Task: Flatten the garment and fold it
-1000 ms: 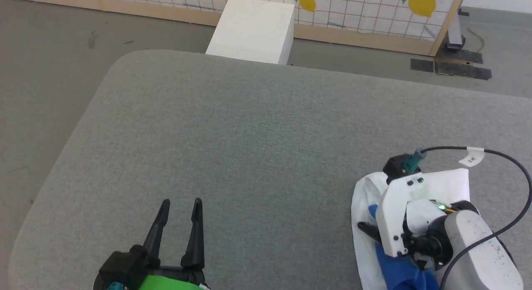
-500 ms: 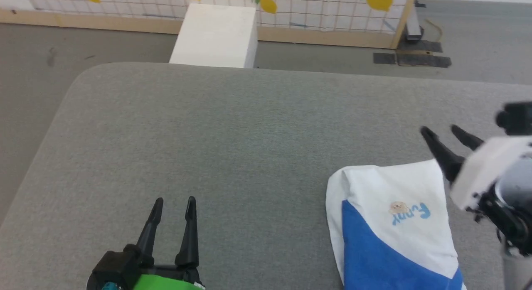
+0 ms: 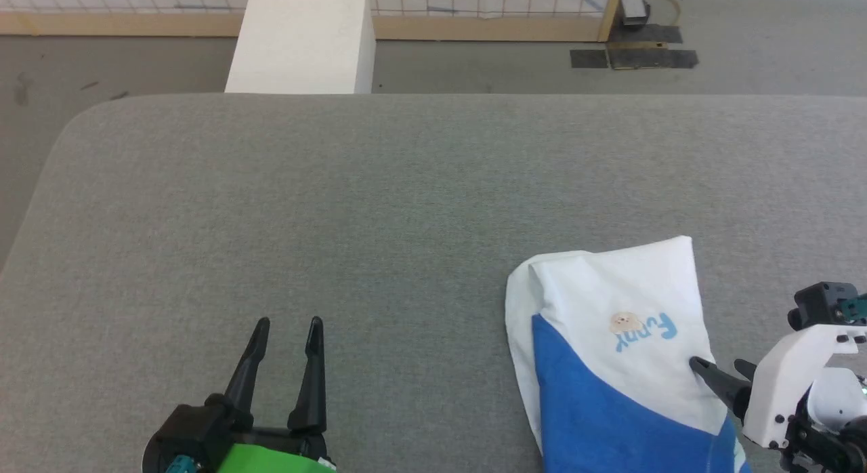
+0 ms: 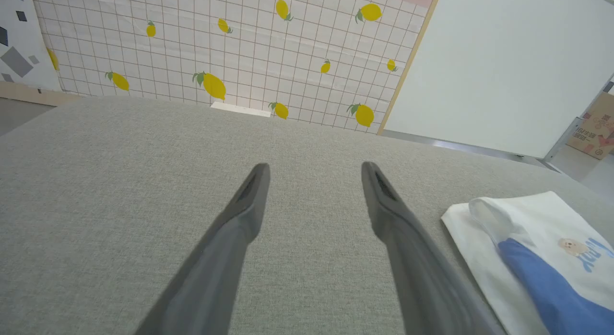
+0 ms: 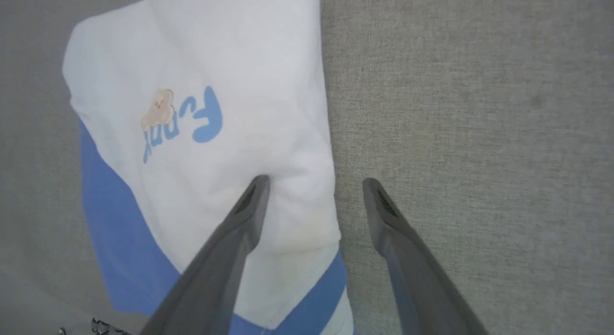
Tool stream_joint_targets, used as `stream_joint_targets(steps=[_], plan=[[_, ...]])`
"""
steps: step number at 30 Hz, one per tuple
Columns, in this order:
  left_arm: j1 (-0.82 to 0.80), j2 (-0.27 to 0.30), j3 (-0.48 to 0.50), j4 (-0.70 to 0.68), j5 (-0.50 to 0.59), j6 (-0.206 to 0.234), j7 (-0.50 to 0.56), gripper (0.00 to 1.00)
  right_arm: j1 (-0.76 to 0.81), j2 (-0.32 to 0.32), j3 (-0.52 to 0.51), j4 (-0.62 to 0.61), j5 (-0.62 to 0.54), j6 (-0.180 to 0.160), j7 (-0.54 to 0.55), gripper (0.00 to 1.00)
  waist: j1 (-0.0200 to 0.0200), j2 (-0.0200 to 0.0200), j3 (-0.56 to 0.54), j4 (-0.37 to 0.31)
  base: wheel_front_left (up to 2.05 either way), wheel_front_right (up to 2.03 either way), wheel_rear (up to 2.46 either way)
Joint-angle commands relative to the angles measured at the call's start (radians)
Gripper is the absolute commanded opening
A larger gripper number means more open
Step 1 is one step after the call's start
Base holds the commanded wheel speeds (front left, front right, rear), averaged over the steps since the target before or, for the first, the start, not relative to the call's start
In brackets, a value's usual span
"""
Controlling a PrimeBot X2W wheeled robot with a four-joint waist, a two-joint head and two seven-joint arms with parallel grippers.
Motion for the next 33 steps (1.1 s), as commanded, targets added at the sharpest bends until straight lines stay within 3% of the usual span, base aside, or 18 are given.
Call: stream_joint_targets(steps=[1, 11, 12, 13, 14, 26, 33], plan=[[-0.018, -0.003, -0.002, 0.003, 0.01, -0.008, -0.004, 1.0, -0.025, -0.01, 0.008, 0.017, 0.005, -0.001, 0.007, 1.0, 0.0, 0.0, 0.015, 0.024, 0.0, 0.0, 0.0], [-0.026, -0.003, -0.004, 0.019, 0.016, -0.02, -0.004, 1.0, -0.071, 0.003, 0.02, 0.178, 0.03, -0.001, 0.095, 1.0, 0.0, 0.0, 0.038, 0.082, 0.0, 0.0, 0.0], [-0.029, -0.003, -0.006, 0.024, 0.018, -0.023, -0.004, 1.0, -0.076, 0.009, 0.024, 0.211, 0.029, -0.001, 0.105, 0.49, 0.0, 0.0, 0.035, 0.086, 0.0, 0.0, 0.0], [-0.03, -0.003, -0.006, 0.025, 0.018, -0.024, -0.004, 1.0, -0.077, 0.007, 0.027, 0.218, 0.024, -0.001, 0.098, 0.34, 0.0, 0.0, 0.033, 0.086, 0.0, 0.0, 0.0], [-0.031, -0.003, -0.007, 0.026, 0.019, -0.025, -0.004, 1.0, -0.078, 0.004, 0.029, 0.221, 0.018, -0.001, 0.089, 0.0, 0.0, 0.0, 0.031, 0.085, 0.0, 0.0, 0.0], [-0.032, -0.003, -0.004, 0.023, 0.004, -0.023, -0.004, 1.0, -0.111, -0.045, 0.046, 0.162, 0.025, -0.001, -0.046, 0.0, 0.0, 0.0, -0.002, 0.038, 0.0, 0.0, 0.0], [-0.022, -0.003, 0.004, 0.008, 0.016, -0.019, -0.004, 1.0, -0.137, -0.088, 0.082, 0.11, 0.042, -0.001, -0.023, 0.0, 0.0, 0.0, -0.007, -0.004, 0.0, 0.0, 0.0]])
